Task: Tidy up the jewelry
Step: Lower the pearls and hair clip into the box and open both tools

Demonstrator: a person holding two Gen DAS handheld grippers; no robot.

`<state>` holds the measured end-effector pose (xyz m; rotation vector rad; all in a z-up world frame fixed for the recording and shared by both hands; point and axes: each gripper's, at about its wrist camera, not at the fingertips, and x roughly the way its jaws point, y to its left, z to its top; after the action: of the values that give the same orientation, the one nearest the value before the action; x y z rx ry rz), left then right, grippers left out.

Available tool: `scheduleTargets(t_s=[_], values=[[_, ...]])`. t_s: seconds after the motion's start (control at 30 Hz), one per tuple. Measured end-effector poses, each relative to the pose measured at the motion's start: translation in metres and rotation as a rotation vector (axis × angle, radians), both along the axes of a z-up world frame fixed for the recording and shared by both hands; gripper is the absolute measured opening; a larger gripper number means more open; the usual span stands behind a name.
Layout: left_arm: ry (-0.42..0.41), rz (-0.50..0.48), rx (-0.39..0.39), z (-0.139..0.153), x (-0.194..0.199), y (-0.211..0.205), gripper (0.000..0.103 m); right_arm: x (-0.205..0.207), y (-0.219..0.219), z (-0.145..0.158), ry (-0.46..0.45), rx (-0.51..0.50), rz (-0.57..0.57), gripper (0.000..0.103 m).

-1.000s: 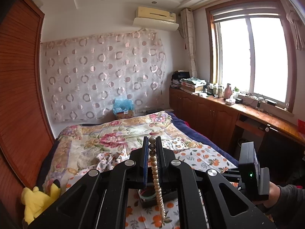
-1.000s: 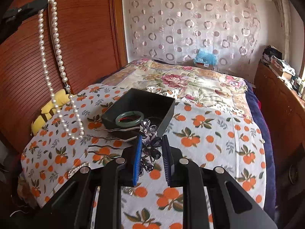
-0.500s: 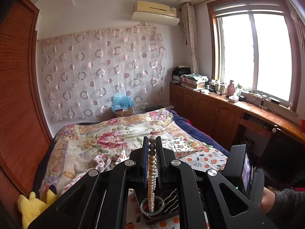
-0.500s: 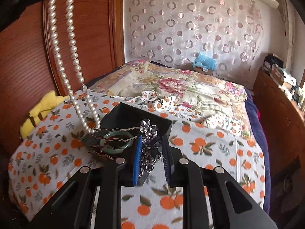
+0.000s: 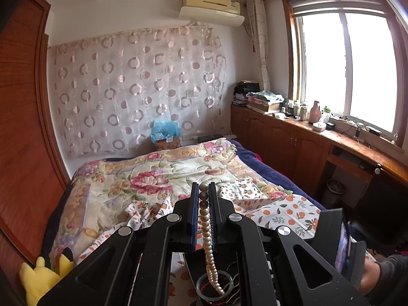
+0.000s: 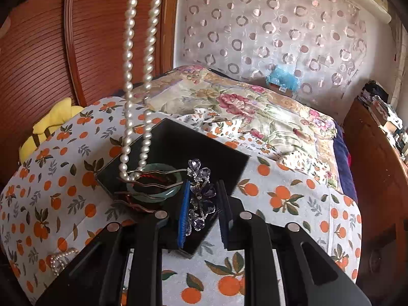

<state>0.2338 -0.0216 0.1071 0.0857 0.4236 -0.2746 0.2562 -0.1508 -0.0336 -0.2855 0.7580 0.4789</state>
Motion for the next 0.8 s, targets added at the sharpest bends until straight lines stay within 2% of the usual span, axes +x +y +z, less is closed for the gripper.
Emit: scheduleTargets(t_s=[0.07,0.27,0.47,0.8], values=[[0.008,0.001,-0.004,-0.003,0.002,0.002,0.007,0.000,-0.005,0.005,-0.035,-0.013,-0.033,0.023],[0.042,0.003,-0.006,-0.018,0.008,0.006,0.007,0.009,-0.024,0.012,-0.060,-0.005,-0.094,0.022],[0.080,-0.007,-0.005,-0.031,0.016,0.003,0.007,0.004,-0.024,0.009,-0.020,0.048,-0.056,0.022],[0.201,-0.017,0.002,-0.076,0.024,0.000,0.007,-0.004,0.000,-0.006,0.000,0.040,-0.016,0.023]])
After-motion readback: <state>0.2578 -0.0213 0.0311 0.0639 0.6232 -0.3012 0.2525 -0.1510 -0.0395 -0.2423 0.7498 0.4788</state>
